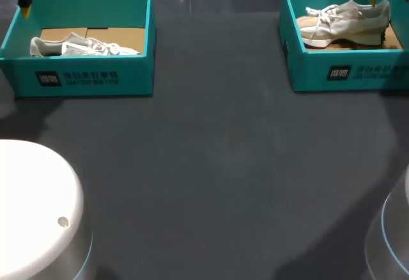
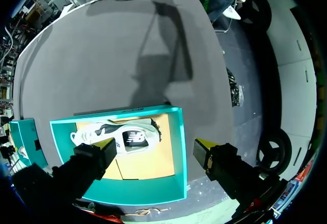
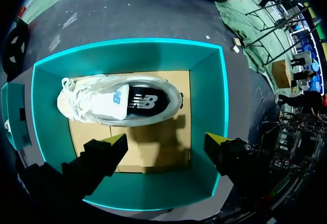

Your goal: Take the shoe out of the shoebox, open the shoe tongue, remove and reinsert the insole, then place the shoe into the shoebox

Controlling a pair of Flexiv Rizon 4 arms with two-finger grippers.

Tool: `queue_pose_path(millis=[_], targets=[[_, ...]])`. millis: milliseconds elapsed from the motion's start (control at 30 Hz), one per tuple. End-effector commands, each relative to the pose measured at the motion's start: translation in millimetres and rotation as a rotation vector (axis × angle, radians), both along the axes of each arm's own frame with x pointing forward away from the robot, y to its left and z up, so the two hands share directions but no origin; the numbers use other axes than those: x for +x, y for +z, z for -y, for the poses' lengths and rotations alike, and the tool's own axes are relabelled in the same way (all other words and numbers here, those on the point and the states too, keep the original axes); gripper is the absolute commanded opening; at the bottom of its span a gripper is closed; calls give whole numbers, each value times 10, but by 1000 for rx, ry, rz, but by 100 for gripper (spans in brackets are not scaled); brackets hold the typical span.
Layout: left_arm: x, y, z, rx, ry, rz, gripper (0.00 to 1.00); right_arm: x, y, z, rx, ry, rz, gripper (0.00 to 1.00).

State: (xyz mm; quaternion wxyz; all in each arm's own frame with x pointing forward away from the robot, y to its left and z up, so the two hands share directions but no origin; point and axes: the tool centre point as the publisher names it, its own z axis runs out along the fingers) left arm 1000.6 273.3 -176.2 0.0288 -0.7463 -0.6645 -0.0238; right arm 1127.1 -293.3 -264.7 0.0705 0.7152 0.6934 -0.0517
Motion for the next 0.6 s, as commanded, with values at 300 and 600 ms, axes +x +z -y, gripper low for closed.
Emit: queue_pose_path(millis=[300, 600], targets=[[-1, 1, -3, 1, -1, 1, 100, 305, -292, 177, 19, -35, -2, 93], [-1, 1, -3, 1, -1, 1, 100, 455, -480, 274, 15, -55, -9, 79]])
